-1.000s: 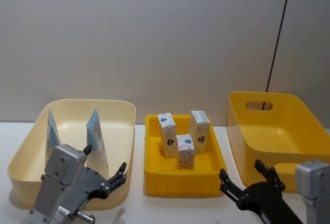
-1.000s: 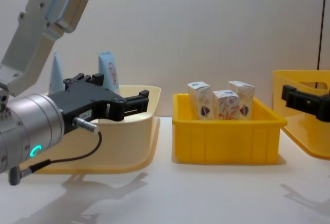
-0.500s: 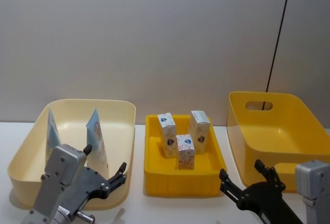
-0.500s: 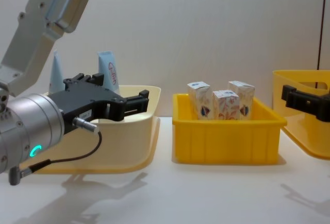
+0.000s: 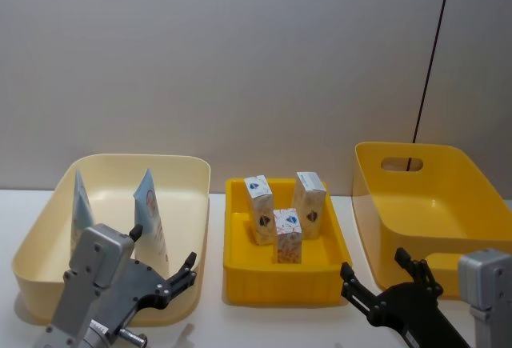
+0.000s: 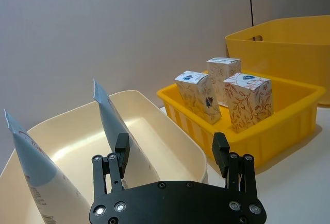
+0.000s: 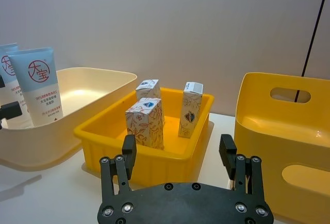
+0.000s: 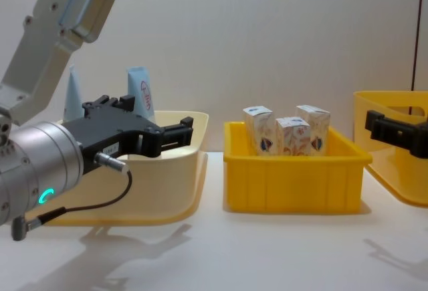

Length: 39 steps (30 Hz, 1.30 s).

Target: Bimanual collaborative sorting of washing and personal care products

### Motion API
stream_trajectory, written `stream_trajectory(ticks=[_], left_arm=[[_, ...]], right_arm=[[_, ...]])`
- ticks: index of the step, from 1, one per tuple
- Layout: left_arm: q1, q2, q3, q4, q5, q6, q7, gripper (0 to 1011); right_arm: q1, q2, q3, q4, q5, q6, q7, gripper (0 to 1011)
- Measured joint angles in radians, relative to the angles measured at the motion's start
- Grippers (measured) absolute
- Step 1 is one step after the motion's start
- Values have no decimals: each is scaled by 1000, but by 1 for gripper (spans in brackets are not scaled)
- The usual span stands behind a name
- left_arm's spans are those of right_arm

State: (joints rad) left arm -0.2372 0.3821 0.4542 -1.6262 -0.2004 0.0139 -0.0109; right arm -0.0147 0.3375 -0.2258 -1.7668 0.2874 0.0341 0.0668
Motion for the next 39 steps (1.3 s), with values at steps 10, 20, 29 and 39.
stream_trajectory(ticks=[10, 20, 29, 39], left_arm=[[0, 0, 0, 0, 0, 0, 0, 1001], [3, -2, -11, 0, -10, 5, -2, 1001], [7, -13, -54, 0, -62, 32, -8, 1001], [-4, -25, -90, 9, -110, 64, -29, 1001]], right_arm=[[0, 0, 0, 0, 0, 0, 0, 1001], [0, 0, 0, 0, 0, 0, 0, 1001], [0, 0, 0, 0, 0, 0, 0, 1001], [0, 0, 0, 0, 0, 0, 0, 1001]])
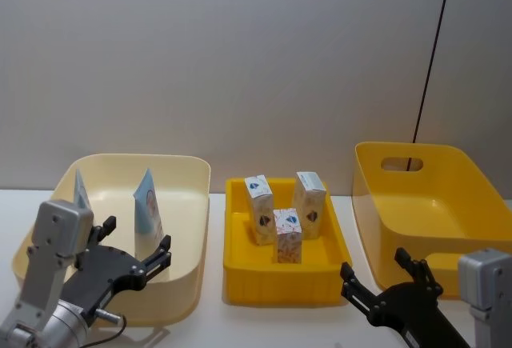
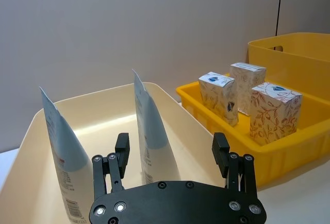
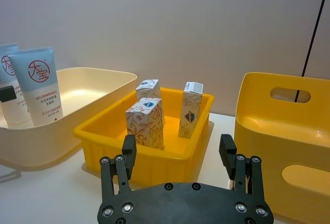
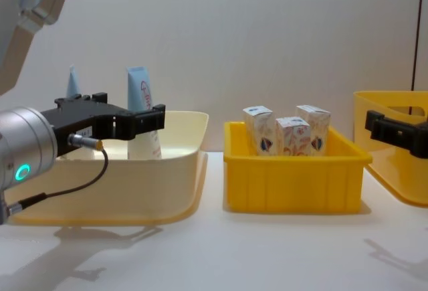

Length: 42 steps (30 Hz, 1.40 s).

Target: Bimanual collaborative sorting of washing and personal care products

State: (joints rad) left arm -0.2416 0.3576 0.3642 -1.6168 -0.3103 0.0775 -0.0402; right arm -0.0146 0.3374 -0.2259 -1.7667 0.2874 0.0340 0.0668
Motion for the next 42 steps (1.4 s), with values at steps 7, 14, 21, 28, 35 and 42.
stream_trajectory(ticks=[7, 14, 21, 28, 35, 42], left_arm=[[-21, -8, -13, 24, -25, 17, -34, 1001], [-39, -16, -18, 49, -32, 27, -48, 1002], [-62, -28, -20, 80, -18, 32, -44, 1000], [-96, -47, -20, 127, -2, 28, -41, 1001], [-133, -72, -16, 184, 0, 16, -57, 1001], [-166, -95, -14, 240, -1, 9, -73, 1001]], right_arm=[[0, 0, 0, 0, 0, 0, 0, 1001], [0, 0, 0, 0, 0, 0, 0, 1001], [0, 0, 0, 0, 0, 0, 0, 1001], [0, 0, 0, 0, 0, 0, 0, 1001], [0, 0, 0, 0, 0, 0, 0, 1001], [0, 0, 0, 0, 0, 0, 0, 1001]])
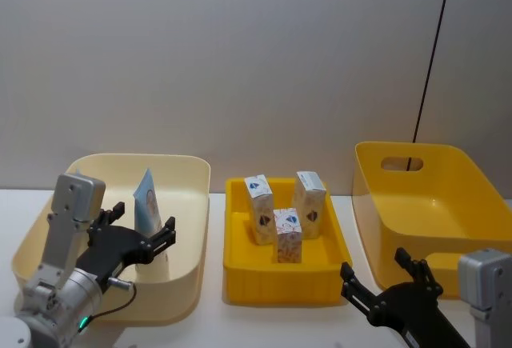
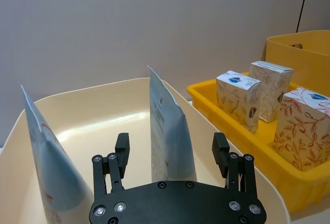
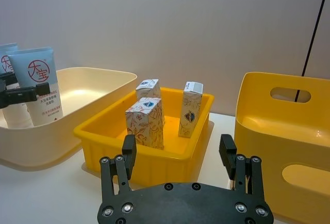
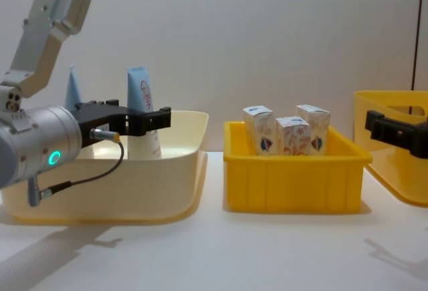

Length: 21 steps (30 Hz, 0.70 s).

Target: Bimanual collaborative sorting of washing and personal care products

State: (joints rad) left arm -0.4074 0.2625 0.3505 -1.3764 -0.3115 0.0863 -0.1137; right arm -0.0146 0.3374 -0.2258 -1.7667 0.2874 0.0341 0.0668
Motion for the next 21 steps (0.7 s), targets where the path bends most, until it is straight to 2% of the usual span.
stream_trajectory(ticks=[5, 9, 19, 21], left_arm=[[-20, -15, 1, 36, -1, -4, -11, 1000], [-31, -23, 1, 54, -2, -7, -16, 942], [-46, -34, 2, 80, -3, -10, -24, 675], [-48, -36, 2, 85, -3, -10, -25, 588]], right_arm=[[0, 0, 0, 0, 0, 0, 0, 1001], [0, 0, 0, 0, 0, 0, 0, 1001], [0, 0, 0, 0, 0, 0, 0, 1001], [0, 0, 0, 0, 0, 0, 0, 1001]])
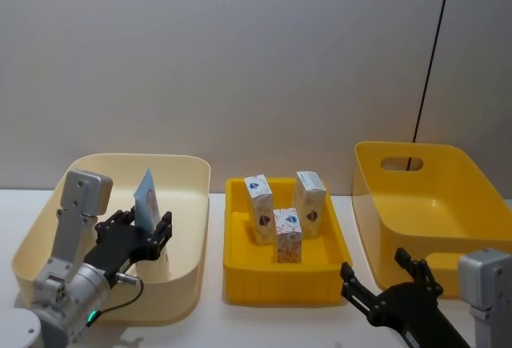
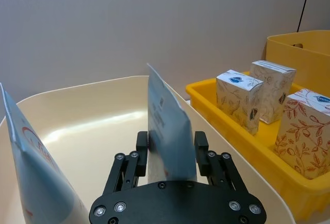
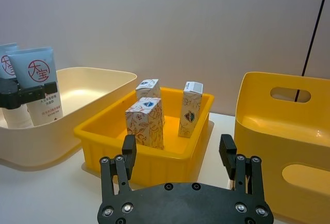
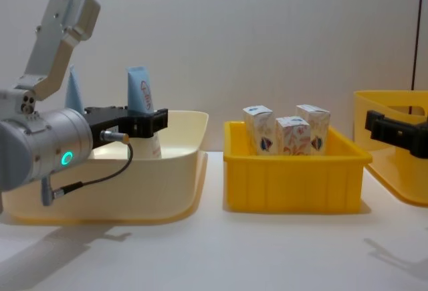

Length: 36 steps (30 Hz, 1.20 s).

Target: Bimanual collaborative sorting of washing and personal care products

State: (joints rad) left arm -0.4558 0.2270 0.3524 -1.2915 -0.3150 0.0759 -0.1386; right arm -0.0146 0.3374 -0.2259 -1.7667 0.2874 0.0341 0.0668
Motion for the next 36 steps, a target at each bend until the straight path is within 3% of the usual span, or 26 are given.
stream_trajectory(ticks=[1, 7, 11, 23, 36], left_arm=[[-1, 0, 0, 1, 0, 0, 0, 588], [-4, -2, 0, 7, -1, -1, -2, 351], [-4, -3, -1, 7, -1, -1, -5, 277], [-3, 12, -9, 3, -14, -46, -70, 257], [-15, 43, -28, -23, -66, -148, -222, 257]], right_arm=[[0, 0, 0, 0, 0, 0, 0, 1001], [0, 0, 0, 0, 0, 0, 0, 1001], [0, 0, 0, 0, 0, 0, 0, 1001], [0, 0, 0, 0, 0, 0, 0, 1001], [0, 0, 0, 0, 0, 0, 0, 1001]])
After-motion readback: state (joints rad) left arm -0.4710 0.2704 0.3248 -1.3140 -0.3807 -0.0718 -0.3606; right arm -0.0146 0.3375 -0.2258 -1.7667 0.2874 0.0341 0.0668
